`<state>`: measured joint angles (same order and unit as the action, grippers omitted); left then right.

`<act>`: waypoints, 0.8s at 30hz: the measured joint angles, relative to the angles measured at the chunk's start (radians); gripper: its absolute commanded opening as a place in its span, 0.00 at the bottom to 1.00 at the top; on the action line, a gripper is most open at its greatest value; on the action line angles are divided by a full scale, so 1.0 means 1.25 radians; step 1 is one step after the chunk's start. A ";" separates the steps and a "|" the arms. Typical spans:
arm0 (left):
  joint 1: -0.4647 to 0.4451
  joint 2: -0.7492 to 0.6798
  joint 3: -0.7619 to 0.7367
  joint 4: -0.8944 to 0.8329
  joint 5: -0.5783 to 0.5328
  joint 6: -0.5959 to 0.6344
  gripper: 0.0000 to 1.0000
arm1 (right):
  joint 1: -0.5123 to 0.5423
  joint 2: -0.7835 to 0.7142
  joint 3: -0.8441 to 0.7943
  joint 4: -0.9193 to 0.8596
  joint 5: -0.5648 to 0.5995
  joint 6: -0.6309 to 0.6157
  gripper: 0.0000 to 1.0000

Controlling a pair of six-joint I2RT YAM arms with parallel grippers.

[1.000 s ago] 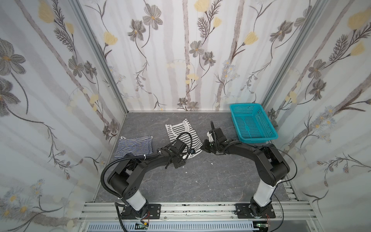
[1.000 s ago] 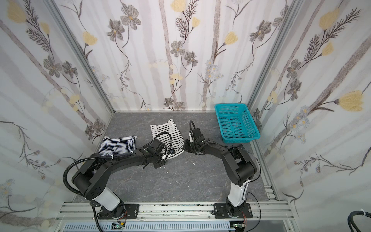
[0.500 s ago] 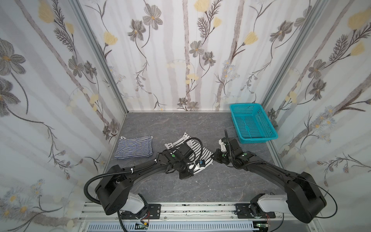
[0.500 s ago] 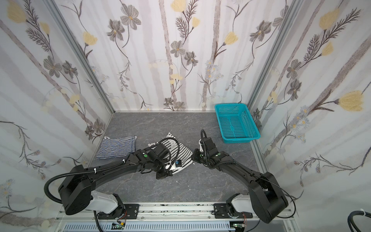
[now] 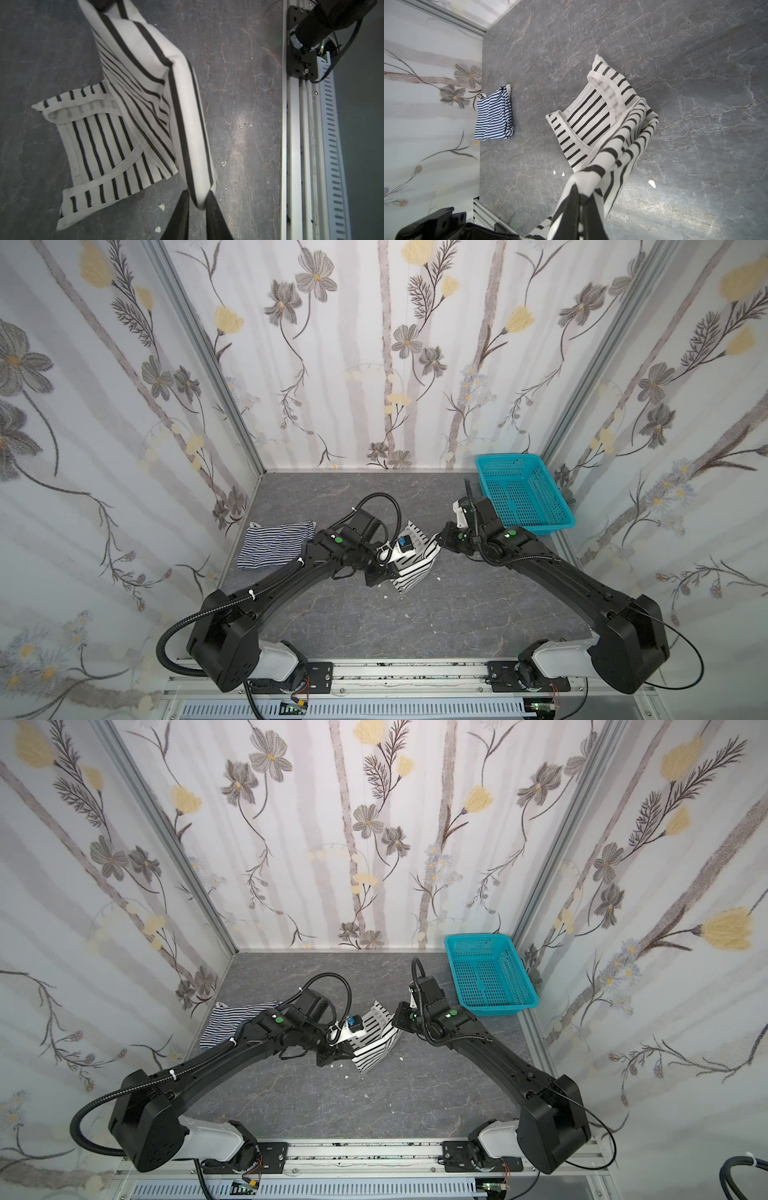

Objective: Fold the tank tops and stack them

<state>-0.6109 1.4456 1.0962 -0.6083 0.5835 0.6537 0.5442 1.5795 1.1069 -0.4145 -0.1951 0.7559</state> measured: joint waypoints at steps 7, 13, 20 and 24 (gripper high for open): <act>0.125 0.184 0.133 0.006 0.006 0.037 0.16 | -0.029 0.214 0.195 -0.014 -0.002 -0.041 0.01; 0.186 0.289 0.212 0.006 0.001 0.053 0.14 | -0.044 0.392 0.366 -0.029 -0.025 -0.068 0.02; 0.242 0.393 0.268 0.008 -0.015 0.054 0.15 | -0.071 0.547 0.492 -0.035 -0.057 -0.083 0.02; 0.240 0.399 0.268 0.006 0.000 0.042 0.30 | -0.069 0.588 0.535 -0.035 -0.077 -0.088 0.03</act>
<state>-0.3107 1.9446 1.4315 -0.6010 0.5831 0.7067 0.4580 2.3142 1.7752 -0.4580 -0.2913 0.6456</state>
